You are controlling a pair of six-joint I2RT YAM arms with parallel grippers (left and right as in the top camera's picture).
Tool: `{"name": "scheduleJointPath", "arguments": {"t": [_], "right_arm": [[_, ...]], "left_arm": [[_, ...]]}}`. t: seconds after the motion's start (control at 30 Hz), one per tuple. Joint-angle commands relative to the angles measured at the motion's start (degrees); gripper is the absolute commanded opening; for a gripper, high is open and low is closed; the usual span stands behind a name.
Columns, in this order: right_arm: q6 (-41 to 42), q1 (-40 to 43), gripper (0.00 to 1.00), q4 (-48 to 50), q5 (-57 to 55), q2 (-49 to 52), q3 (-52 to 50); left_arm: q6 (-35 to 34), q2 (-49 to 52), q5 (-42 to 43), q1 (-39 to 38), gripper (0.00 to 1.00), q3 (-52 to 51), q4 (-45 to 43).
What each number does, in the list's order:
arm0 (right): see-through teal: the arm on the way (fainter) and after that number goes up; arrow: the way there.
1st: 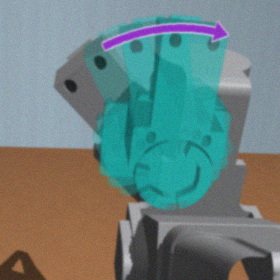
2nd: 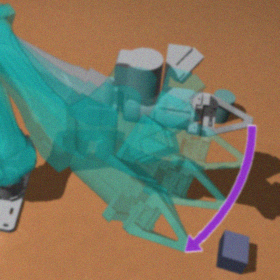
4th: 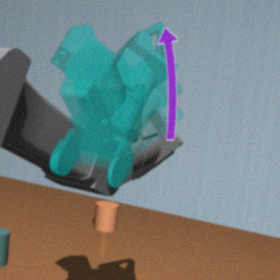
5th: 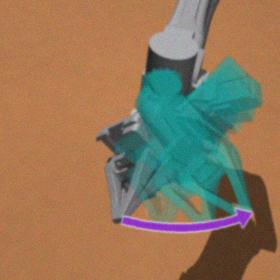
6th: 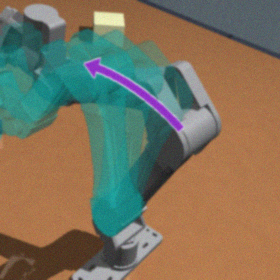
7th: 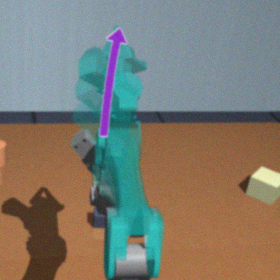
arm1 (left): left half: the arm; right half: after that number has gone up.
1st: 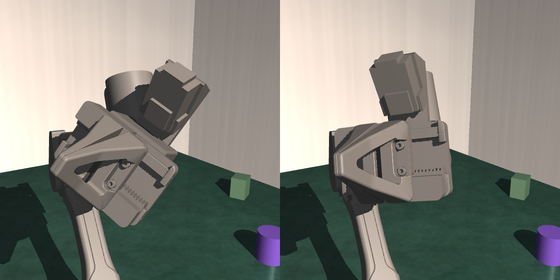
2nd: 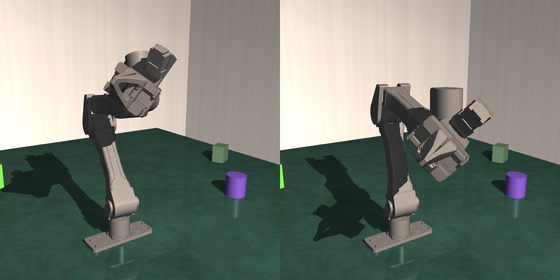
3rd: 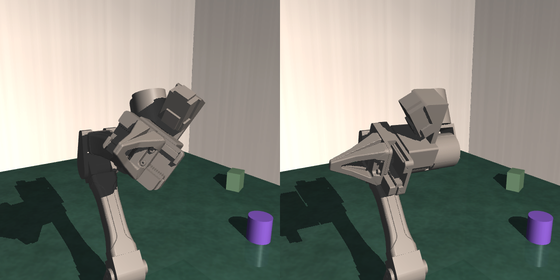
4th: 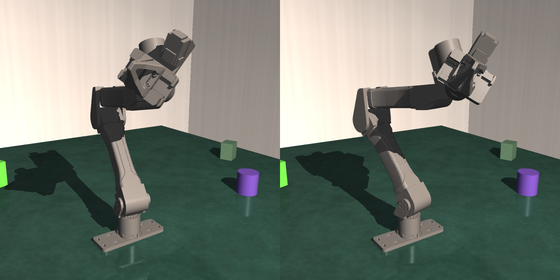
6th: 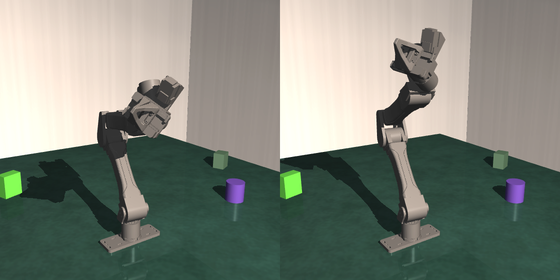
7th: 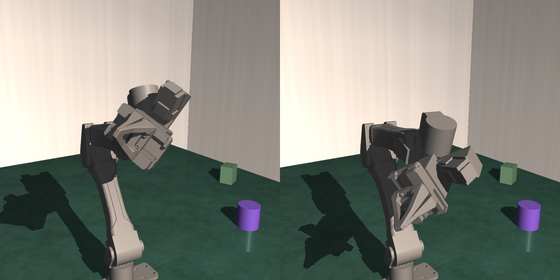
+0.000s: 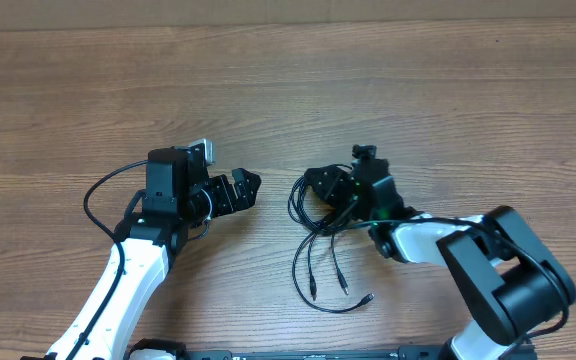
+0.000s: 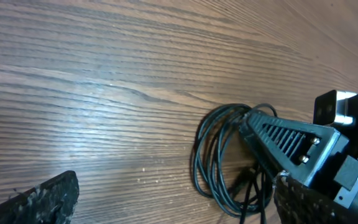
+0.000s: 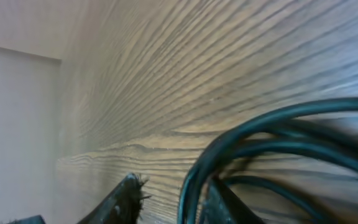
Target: Untangle cables
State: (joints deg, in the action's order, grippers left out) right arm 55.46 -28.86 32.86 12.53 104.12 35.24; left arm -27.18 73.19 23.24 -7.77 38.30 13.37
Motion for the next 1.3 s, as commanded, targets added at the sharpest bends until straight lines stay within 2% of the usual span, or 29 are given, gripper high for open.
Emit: {"name": "scheduleJointPath", "arguments": {"t": [0.0, 0.07, 0.2, 0.27, 0.37, 0.47, 0.73, 1.03, 1.27], "right_arm": [[3.9, -1.5, 0.27, -2.6, -7.9, 1.5, 2.8], [4.5, -1.5, 0.25, -2.4, -9.9, 2.4, 3.1], [0.4, -1.7, 0.04, 0.7, -9.6, 3.0, 3.1], [-3.2, -2.0, 0.04, 2.6, -7.9, 3.0, 3.1], [-8.0, -2.0, 0.04, 7.0, 0.7, 3.0, 3.1], [-8.4, -2.0, 0.04, 10.0, 7.9, 2.1, 3.1], [-14.1, -2.0, 0.04, 9.7, 21.8, -8.9, 3.1], [-15.3, -2.0, 0.04, -1.3, 23.4, -21.8, 3.1], [-15.3, -2.0, 0.04, 1.3, 28.3, -27.3, 3.1]], "left_arm": [[0.6, -0.4, -1.9, 0.1, 0.99, 0.5, -0.1], [0.6, -0.4, -1.9, 0.1, 0.99, 0.5, -0.1], [0.6, -0.4, -1.9, 0.1, 1.0, 0.5, -0.1], [0.6, -0.4, -1.9, 0.1, 0.99, 0.5, -0.1], [0.6, -0.4, -1.9, 0.1, 0.99, 0.5, -0.1], [0.6, -0.4, -1.9, 0.1, 0.99, 0.5, -0.1], [0.6, -0.4, -1.9, 0.1, 0.99, 0.5, -0.1], [-0.9, -0.4, -1.8, 0.1, 1.0, 0.5, -0.6], [-1.2, 0.5, -1.3, -1.0, 1.0, 0.4, 0.5]]}}
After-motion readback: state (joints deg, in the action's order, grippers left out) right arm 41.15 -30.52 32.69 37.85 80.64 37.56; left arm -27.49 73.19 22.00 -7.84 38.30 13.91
